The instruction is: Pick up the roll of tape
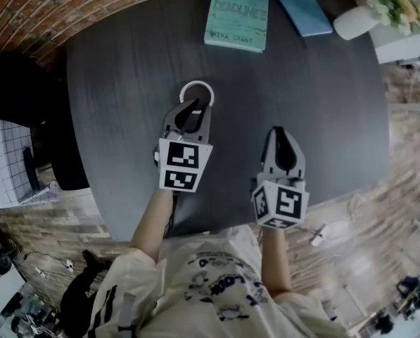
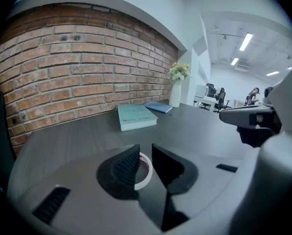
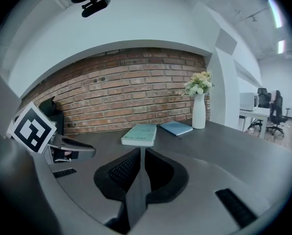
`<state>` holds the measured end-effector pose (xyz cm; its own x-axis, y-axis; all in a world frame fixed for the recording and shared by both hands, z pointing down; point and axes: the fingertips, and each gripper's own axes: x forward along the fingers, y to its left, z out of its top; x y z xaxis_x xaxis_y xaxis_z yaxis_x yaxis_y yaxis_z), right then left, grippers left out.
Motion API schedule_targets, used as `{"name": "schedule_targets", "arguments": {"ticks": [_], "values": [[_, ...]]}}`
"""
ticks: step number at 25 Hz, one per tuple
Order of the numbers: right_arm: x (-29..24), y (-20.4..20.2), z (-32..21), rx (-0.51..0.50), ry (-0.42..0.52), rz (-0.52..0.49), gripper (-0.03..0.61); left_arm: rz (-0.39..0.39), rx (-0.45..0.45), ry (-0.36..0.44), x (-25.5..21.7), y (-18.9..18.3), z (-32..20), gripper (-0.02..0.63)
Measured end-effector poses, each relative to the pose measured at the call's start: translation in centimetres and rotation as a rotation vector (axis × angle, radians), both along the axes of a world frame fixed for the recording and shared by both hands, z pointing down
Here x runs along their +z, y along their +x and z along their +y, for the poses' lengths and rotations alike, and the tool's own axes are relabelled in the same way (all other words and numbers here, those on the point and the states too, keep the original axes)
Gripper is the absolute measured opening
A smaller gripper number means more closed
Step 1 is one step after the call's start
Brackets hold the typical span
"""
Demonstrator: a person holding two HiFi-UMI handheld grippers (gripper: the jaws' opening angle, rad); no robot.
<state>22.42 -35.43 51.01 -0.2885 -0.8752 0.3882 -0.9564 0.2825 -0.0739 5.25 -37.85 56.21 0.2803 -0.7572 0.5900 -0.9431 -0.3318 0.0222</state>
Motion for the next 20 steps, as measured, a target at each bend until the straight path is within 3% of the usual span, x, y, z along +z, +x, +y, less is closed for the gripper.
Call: {"name": "schedule_targets", "arguments": {"ticks": [7, 20], "values": [[2.0, -0.6, -1.1, -0.014, -0.039, -0.003, 0.029, -0.015, 0.035, -0.102, 3.4, 0.6, -0.3, 0.089], [4.5, -0.6, -1.7, -0.032, -0.084, 0.000, 0.029, -0.050, 0.064, -0.201, 7.4, 1.3, -0.2, 0.123]]}}
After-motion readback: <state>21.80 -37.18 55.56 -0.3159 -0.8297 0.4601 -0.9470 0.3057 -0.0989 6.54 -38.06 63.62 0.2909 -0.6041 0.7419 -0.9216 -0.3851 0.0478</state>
